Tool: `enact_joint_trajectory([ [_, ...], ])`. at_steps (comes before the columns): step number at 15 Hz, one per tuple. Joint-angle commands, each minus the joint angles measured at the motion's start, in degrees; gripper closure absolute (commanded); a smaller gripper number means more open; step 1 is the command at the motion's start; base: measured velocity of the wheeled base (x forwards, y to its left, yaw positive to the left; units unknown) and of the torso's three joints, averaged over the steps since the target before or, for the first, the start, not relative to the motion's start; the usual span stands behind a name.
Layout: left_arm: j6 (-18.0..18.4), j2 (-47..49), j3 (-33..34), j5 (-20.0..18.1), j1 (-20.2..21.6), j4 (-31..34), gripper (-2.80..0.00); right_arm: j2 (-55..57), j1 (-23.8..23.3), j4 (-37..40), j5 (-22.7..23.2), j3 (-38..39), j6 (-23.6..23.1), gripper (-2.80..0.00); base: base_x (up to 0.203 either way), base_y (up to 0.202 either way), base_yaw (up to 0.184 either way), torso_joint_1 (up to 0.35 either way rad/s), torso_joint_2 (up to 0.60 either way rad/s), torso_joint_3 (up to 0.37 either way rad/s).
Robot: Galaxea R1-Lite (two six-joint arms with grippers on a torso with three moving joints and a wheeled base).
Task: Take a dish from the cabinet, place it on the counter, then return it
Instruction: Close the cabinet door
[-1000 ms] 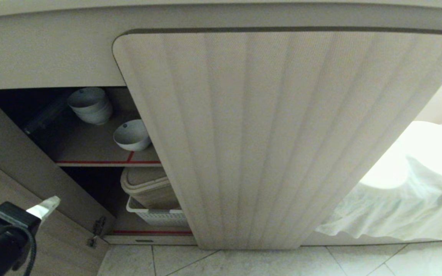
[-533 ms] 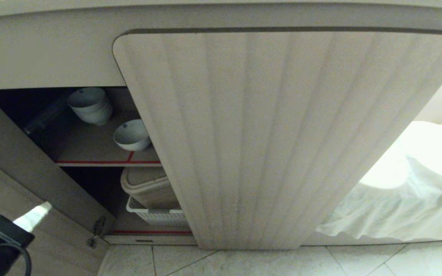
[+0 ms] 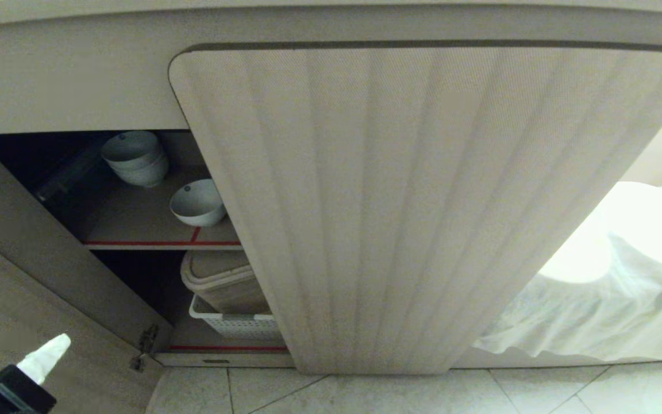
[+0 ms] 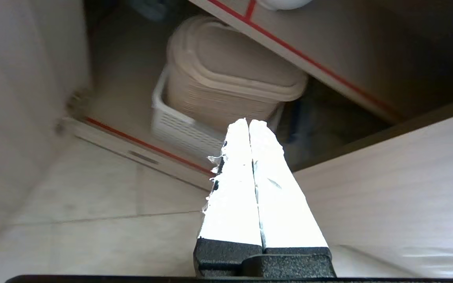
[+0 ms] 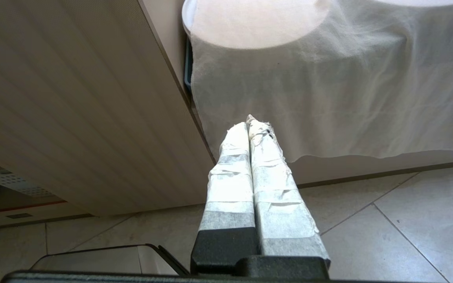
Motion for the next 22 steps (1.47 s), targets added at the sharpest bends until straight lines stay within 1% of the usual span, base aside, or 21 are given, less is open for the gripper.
enact_joint_trajectory([
  [1, 4.8, -4.9, 0.1, -0.2, 1.2, 2.0, 0.0, 0.0, 0.0, 0.0, 0.0, 0.0, 0.1, 0.0, 0.0, 0.0, 0.0, 0.0, 0.0, 0.0],
  [3, 8.9, -11.3, 0.0, -0.2, 0.8, 7.3, 0.0, 0.0, 0.0, -0.1, 0.0, 0.0, 0.1, 0.0, 0.0, 0.0, 0.0, 0.0, 0.0, 0.0],
  [6, 15.9, -21.7, -0.4, 0.4, -1.9, 19.2, 0.0, 0.0, 0.0, 0.0, 0.0, 0.0, 0.1, 0.0, 0.0, 0.0, 0.0, 0.0, 0.0, 0.0],
  [7, 17.7, -23.6, -0.5, 1.3, -2.5, 22.7, 0.0, 0.0, 0.0, -0.1, 0.0, 0.0, 0.1, 0.0, 0.0, 0.0, 0.0, 0.0, 0.0, 0.0],
  [8, 18.3, -24.1, -0.4, 2.7, -2.6, 23.6, 0.0, 0.0, 0.0, 0.0, 0.0, 0.0, 0.1, 0.0, 0.0, 0.0, 0.0, 0.0, 0.0, 0.0],
  [9, 18.4, -24.7, -0.2, 3.3, -2.6, 23.6, 0.0, 0.0, 0.0, -0.1, 0.0, 0.0, 0.1, 0.0, 0.0, 0.0, 0.0, 0.0, 0.0, 0.0],
  [12, 21.0, -28.5, 0.1, 3.7, -1.9, 26.1, 0.0, 0.0, 0.0, -0.1, 0.0, 0.0, 0.1, 0.0, 0.0, 0.0, 0.0, 0.0, 0.0, 0.0],
  [13, 21.7, -30.2, 0.1, 3.3, -0.8, 27.5, 0.0, 0.0, 0.0, 0.0, 0.0, 0.0, 0.1, 0.0, 0.0, 0.0, 0.0, 0.0, 0.0, 0.0],
  [14, 22.6, -31.7, 0.1, 2.2, 1.7, 28.6, 0.0, 0.0, 0.0, -0.1, -0.1, 0.0, 0.1, 0.0, 0.0, 0.0, 0.0, 0.0, 0.0, 0.0],
  [15, 24.0, -32.9, 0.1, 0.0, 3.9, 29.2, 0.0, 0.0, 0.0, 0.0, -0.1, 0.0, 0.1, 0.0, 0.0, 0.0, 0.0, 0.0, 0.0, 0.0],
  [16, 26.6, -34.2, 0.1, -3.3, 6.2, 29.9, 0.0, 0.0, 0.0, 0.0, 0.0, 0.0, 0.1, 0.0, 0.0, 0.0, 0.0, 0.0, 0.0, 0.0],
  [17, 29.7, -34.6, 0.1, -4.9, 6.7, 30.1, 0.0, 0.0, 0.0, 0.0, 0.0, 0.0, 0.1, 0.0, 0.0, 0.0, 0.0, 0.0, 0.0, 0.0],
  [18, 31.7, -34.5, 0.1, -5.2, 6.8, 30.1, 0.0, 0.0, 0.0, 0.0, -0.1, 0.0, 0.1, 0.0, 0.0, 0.0, 0.0, 0.0, 0.0, 0.0],
  [20, 37.1, -34.5, 0.1, -5.5, 6.8, 30.2, 0.0, 0.0, 0.0, -0.1, 0.0, 0.0, 0.1, 0.0, 0.0, 0.0, 0.0, 0.0, 0.0, 0.0],
  [21, 39.4, -34.1, 0.1, -5.5, 7.3, 30.2, 0.0, 0.0, 0.0, 0.0, 0.0, 0.0, 0.1, 0.0, 0.0, 0.0, 0.0, 0.0, 0.0, 0.0],
  [22, 40.8, -33.6, 0.1, -5.6, 8.7, 30.4, 0.0, 0.0, 0.0, 0.0, -0.1, 0.0, 0.1, 0.0, 0.0, 0.0, 0.0, 0.0, 0.0, 0.0],
])
